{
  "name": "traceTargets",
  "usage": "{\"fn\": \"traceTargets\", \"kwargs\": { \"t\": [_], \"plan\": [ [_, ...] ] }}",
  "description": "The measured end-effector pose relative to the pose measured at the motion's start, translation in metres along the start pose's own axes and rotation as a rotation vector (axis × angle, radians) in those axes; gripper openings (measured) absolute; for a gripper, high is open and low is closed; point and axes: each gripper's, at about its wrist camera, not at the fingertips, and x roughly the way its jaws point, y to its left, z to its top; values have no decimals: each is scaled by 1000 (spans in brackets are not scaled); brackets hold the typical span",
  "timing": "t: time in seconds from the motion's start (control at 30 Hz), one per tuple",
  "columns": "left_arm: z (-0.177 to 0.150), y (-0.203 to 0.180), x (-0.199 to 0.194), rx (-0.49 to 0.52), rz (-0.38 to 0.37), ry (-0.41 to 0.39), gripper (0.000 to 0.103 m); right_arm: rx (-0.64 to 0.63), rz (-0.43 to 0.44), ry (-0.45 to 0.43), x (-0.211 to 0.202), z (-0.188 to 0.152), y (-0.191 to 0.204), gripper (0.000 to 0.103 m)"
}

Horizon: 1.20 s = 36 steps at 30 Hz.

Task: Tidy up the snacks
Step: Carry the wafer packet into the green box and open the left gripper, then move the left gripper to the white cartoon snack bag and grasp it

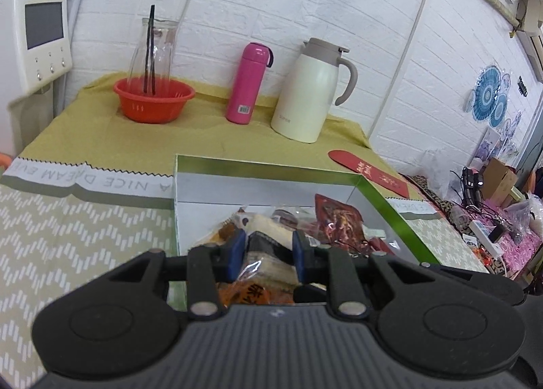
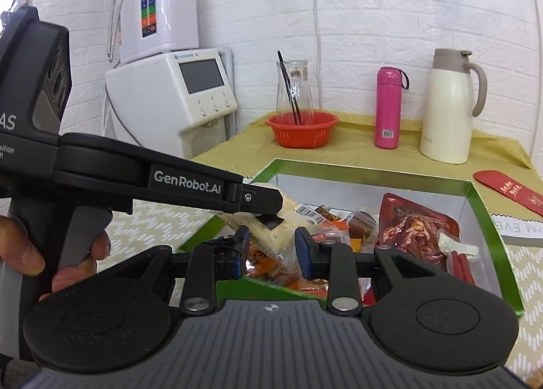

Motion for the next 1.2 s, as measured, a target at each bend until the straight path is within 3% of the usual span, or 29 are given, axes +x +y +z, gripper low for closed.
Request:
{"fn": "traceTargets", "kwargs": {
  "t": [0.27, 0.3, 0.37, 0.4, 0.47, 0.57, 0.6, 0.63, 0.7, 1.0, 1.2],
  "plan": [
    [15, 18, 46, 16, 52, 23, 22, 19, -35, 67, 46, 9, -14, 54],
    [16, 20, 49, 12, 55, 23, 26, 23, -40, 77, 50, 9, -14, 55],
    [15, 24, 47, 2, 60, 1, 72, 20, -44, 81, 51, 7, -16, 64],
    [14, 25, 44, -7, 59, -24, 71, 11, -44, 79, 51, 6, -16, 72],
    [14, 27, 37, -30, 49, -49, 72, -12, -57, 57, 46, 2, -16, 102],
    [16, 26, 32, -53, 61, -45, 77, -39, -63, 30, 39, 0, -17, 103],
    [15, 24, 30, -48, 81, -46, 86, -40, -58, 31, 37, 0, -17, 103],
    [14, 22, 27, -36, 108, -54, 102, -40, -52, 28, 34, -1, -18, 103],
    [11, 15, 19, 0, 138, -82, 102, -47, -47, 25, 28, -2, -16, 103],
    [-4, -13, -15, 52, 132, -65, 102, -62, -39, -6, -16, -1, -5, 103],
    [-22, -35, -48, 46, 76, -21, 102, -91, -72, -2, -59, -12, -5, 103]
  ]
}}
